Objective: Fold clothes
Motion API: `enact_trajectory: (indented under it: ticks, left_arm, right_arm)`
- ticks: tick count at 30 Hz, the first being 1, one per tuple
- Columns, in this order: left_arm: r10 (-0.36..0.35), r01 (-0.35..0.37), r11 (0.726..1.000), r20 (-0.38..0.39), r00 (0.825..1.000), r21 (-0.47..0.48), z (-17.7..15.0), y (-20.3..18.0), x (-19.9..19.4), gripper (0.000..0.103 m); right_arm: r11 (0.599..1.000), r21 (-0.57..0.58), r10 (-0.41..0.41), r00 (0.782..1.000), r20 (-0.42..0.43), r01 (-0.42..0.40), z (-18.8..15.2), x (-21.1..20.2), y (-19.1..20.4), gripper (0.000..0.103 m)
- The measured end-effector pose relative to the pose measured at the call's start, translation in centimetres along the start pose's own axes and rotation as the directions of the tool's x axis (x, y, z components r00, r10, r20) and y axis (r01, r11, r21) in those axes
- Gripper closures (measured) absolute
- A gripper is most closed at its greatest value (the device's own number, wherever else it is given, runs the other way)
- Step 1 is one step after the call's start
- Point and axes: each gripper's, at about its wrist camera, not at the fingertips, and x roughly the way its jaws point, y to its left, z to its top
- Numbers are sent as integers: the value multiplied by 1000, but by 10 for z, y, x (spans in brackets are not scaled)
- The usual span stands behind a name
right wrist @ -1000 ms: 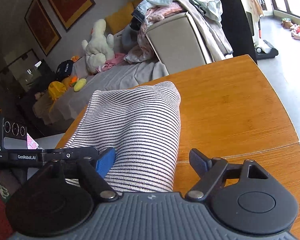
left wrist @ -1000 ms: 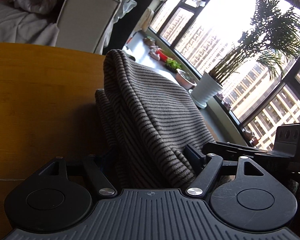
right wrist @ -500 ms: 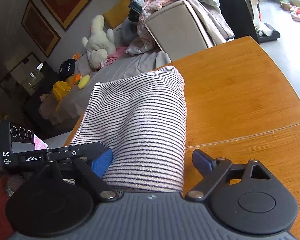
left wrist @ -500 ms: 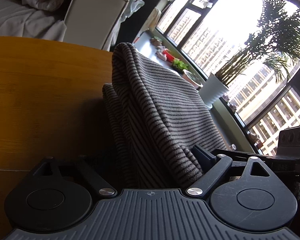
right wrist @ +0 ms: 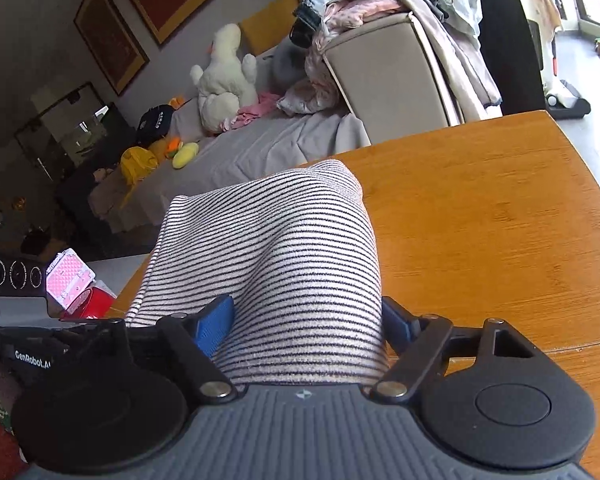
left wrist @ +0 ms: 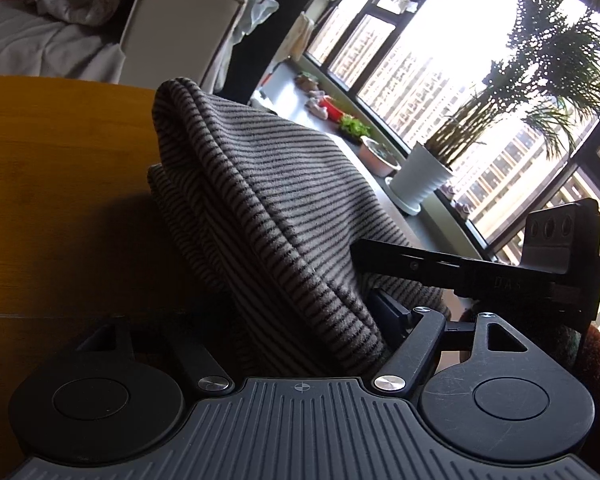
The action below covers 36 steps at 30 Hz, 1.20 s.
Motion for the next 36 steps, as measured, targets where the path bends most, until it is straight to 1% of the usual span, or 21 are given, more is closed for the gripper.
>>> enact_trajectory:
  ticks: [3,5,7,8,9,11,13,14,15,16,17,18,19,21,23,26,33,36]
  left_arm:
    - [15,-15,1000,7,1000,-5,3,1,-3,20]
    - [28,-28,1000,3,1000,-8,6,0,-3,17]
    - [43,-43,999,-8,999,-15,7,-1,0,11]
    - [54,-54,998,-12,998,-24,7,-1,1,9]
    - [64,-64,997,-15,998,-33,8,-1,2,8]
    - [78,-79,996,-18,997,-48,9,-2,3,8]
    - [85,-85,995,-17,996,-50,8,-4,5,9]
    - [83,-84,995,-17,996,-44,8,-6,7,11]
    - [76,-77,996,-17,997,-38,7,-7,8,15]
    - [71,-72,997,-15,997,-32,6,-7,8,17]
    - [69,-69,997,-11,998,-27,6,-7,8,18]
    - [65,-65,997,-9,998,-28,6,-6,7,21]
    - [61,-61,998,-7,998,-31,7,-4,6,24]
    - [62,-62,998,0,998,-32,9,0,2,25]
    - [84,-84,996,14,996,-26,12,7,-5,26]
    - [118,-116,992,38,992,-50,19,27,-19,26]
    - [215,-208,975,94,972,-78,32,83,-61,26]
    - [248,-239,967,112,962,-86,38,101,-73,26]
  right_arm:
    - [1000,-2,12,999,-34,-12,-2,-5,0,20]
    - [1000,-27,-1,999,-38,0,0,-11,2,17]
    - [998,-57,-17,999,-33,15,8,-14,4,15]
    - [998,-66,-26,999,-33,23,12,-14,4,13]
    - [997,-75,-34,999,-32,31,16,-13,4,9]
    - [995,-92,-31,998,-49,27,22,-7,3,6]
    - [995,-96,-24,996,-85,16,21,3,0,6]
    - [996,-86,-9,996,-93,1,19,5,-2,6]
    - [997,-75,7,995,-100,-15,17,7,-5,7]
    - [997,-63,29,995,-95,-35,16,7,-7,8]
    - [997,-51,51,995,-88,-55,16,7,-8,17]
    - [996,-39,73,994,-81,-76,15,7,-10,22]
    - [997,-30,70,995,-70,-73,16,9,-8,22]
    - [996,-45,75,995,-61,-77,17,15,-2,24]
    - [995,-34,93,994,-64,-96,22,28,4,24]
    - [991,-33,127,989,-72,-129,27,57,22,24]
    - [978,-30,205,975,-90,-208,41,126,63,24]
    - [976,-36,212,973,-93,-216,46,143,73,24]
